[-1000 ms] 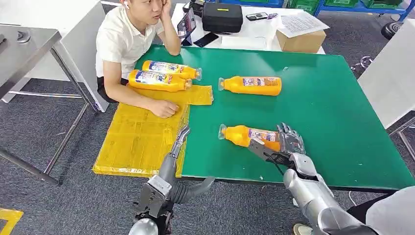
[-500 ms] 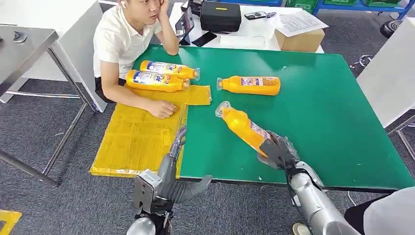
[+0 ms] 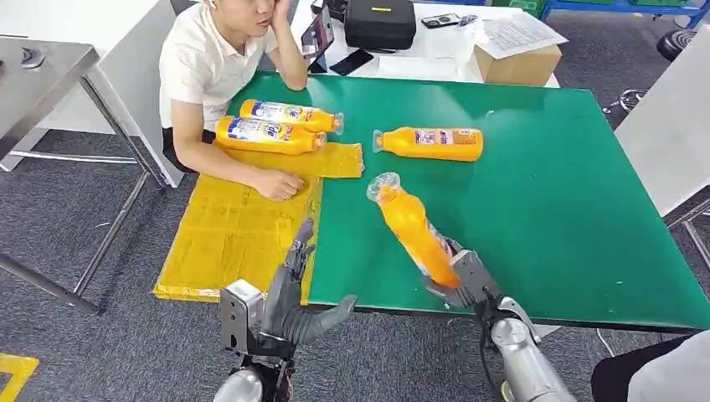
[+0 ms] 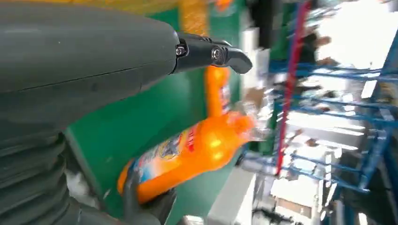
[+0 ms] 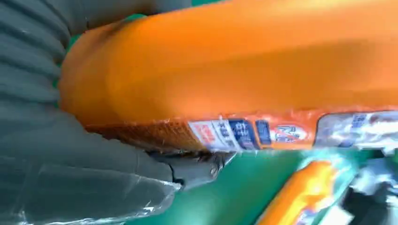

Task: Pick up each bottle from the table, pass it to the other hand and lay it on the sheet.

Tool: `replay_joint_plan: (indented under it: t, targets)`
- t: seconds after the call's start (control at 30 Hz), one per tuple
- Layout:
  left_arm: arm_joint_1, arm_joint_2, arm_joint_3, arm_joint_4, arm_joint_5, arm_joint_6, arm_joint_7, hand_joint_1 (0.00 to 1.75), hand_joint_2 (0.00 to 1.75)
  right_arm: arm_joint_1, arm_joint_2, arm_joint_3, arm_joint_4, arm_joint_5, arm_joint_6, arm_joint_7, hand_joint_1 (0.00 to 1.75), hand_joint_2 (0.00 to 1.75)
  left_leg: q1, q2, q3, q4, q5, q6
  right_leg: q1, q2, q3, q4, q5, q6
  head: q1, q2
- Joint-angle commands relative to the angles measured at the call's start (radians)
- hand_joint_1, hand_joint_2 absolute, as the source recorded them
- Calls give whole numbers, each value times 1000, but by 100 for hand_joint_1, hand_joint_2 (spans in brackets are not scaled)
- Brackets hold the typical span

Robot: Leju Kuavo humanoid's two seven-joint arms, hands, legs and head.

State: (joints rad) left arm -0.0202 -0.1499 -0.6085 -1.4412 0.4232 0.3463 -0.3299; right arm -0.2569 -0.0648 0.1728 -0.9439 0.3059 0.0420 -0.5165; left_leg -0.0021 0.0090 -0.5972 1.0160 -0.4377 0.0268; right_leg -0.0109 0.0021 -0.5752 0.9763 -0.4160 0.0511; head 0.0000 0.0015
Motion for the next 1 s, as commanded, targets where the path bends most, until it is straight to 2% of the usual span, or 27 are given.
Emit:
replay_joint_plan:
  t: [0.03, 0.2, 0.3, 0.37, 0.47, 0.57, 1.0]
  targets:
    - [-78, 9, -12, 180, 116, -48, 36, 0, 175, 66, 97, 171, -234, -117, 77, -36, 175, 175, 0, 1, 1, -1, -1, -3, 0, 2, -1, 0, -1, -3, 0, 0]
    - [-114, -3, -7, 196, 131, -36, 14, 0, 175, 82, 111, 289, -270, -169, 133, -46, 175, 175, 1, 1, -1, -1, -1, -2, 1, 0, -2, 0, -2, -2, 0, 0]
    - [-122, -6, -4, 174, 137, -31, 0, 0, 175, 80, 105, 318, -247, -173, 123, -67, 175, 175, 1, -2, 0, -1, -2, -3, 1, -2, -1, 0, -3, -4, 0, 0]
    - [-121, -5, -3, 161, 139, -31, -2, 0, 175, 77, 105, 321, -235, -178, 125, -69, 175, 175, 1, -4, -5, 0, 0, -1, 0, -5, -4, 0, -2, -2, 1, 0]
    - [-103, -15, 5, 99, 131, -26, -21, 0, 175, 69, 99, 351, -186, -165, 138, -77, 175, 175, 0, -1, -4, -1, -1, -2, 0, -2, -4, 0, -2, -2, 0, 0]
    - [-102, -17, 3, 95, 128, -21, -20, 0, 175, 70, 99, 352, -183, -165, 138, -81, 175, 175, 0, -4, -3, 0, -2, -3, 0, -5, -2, 1, -3, -3, 0, 0]
    - [-102, -17, 3, 95, 128, -21, -20, 0, 175, 70, 99, 352, -183, -165, 138, -81, 175, 175, 0, -3, -5, 0, 0, -1, 0, -4, -5, 0, -1, -2, 0, 0]
